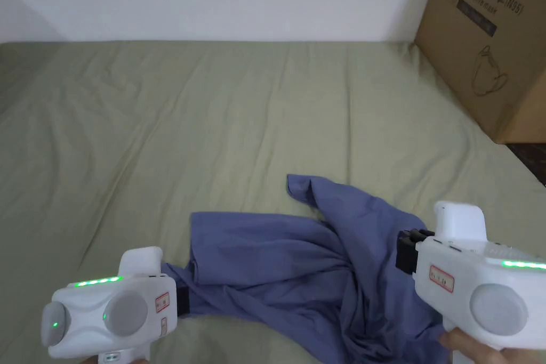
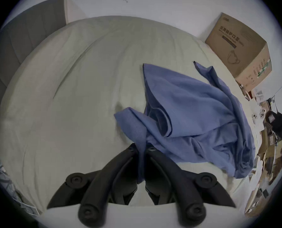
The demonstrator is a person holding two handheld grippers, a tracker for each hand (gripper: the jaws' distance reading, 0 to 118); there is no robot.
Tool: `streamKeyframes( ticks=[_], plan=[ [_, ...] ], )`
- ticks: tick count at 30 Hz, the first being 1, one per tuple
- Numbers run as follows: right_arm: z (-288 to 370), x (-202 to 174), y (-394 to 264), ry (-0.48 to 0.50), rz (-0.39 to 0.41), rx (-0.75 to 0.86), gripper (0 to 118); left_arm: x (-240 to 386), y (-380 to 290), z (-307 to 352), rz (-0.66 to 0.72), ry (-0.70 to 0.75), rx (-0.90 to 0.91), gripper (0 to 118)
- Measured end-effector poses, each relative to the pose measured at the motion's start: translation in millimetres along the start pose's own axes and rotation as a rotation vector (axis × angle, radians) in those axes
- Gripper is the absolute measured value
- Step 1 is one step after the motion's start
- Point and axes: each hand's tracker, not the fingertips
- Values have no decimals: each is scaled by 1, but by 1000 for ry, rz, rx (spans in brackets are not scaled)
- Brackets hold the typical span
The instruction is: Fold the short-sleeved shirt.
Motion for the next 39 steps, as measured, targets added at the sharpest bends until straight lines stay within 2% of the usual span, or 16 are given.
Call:
streamKeyframes(
  ticks=[2, 3, 5, 6, 8, 10, 13, 15, 18, 19, 20, 21, 23, 24, 29, 39],
  plan=[
    [-14, 3, 20, 20, 30, 3, 0, 3, 4, 8, -6, 3, 5, 6],
    [-23, 4, 30, 25, 50, -5, 17, 3, 6, 11, -8, -8, 15, 6],
    [-54, 9, 55, 50, 109, -74, 77, 2, 9, 18, -1, -47, 33, 6],
    [-71, 11, 65, 51, 135, -117, 89, 3, 11, 19, -4, -43, 32, 6],
    [-106, 15, 85, 39, 153, -112, 89, 5, 12, 18, -14, -38, 30, 6],
    [-147, 18, 101, -25, 191, -208, 89, 5, 13, 17, -20, -36, 28, 6],
    [-195, 22, 105, -45, 248, -299, 88, 7, 14, 18, -26, -33, 28, 6],
    [-218, 25, 98, -82, 243, -378, 77, 9, 16, 15, -43, -21, 17, 6],
    [-234, 34, 78, -53, 211, -467, 62, 10, 17, 12, -54, -12, 9, 6],
    [-231, 34, 77, -46, 201, -416, 55, 10, 17, 11, -56, -14, 11, 6],
    [-227, 37, 79, -40, 176, -410, 37, 10, 17, 11, -59, -13, 10, 6],
    [-224, 36, 80, -39, 179, -395, 1, 10, 18, 11, -59, -13, 9, 6],
    [-222, 35, 81, -98, 199, -352, 2, 10, 19, 13, -66, -15, 11, 6],
    [-222, 37, 81, -58, 165, -376, 2, 9, 20, 14, -64, -15, 10, 6],
    [-193, 38, 95, -56, 150, -330, 2, 10, 26, 28, -58, -24, 34, 6],
    [-41, 85, 191, -130, 52, -41, 2, 4, 84, 121, -107, 12, 281, 6]
  ],
)
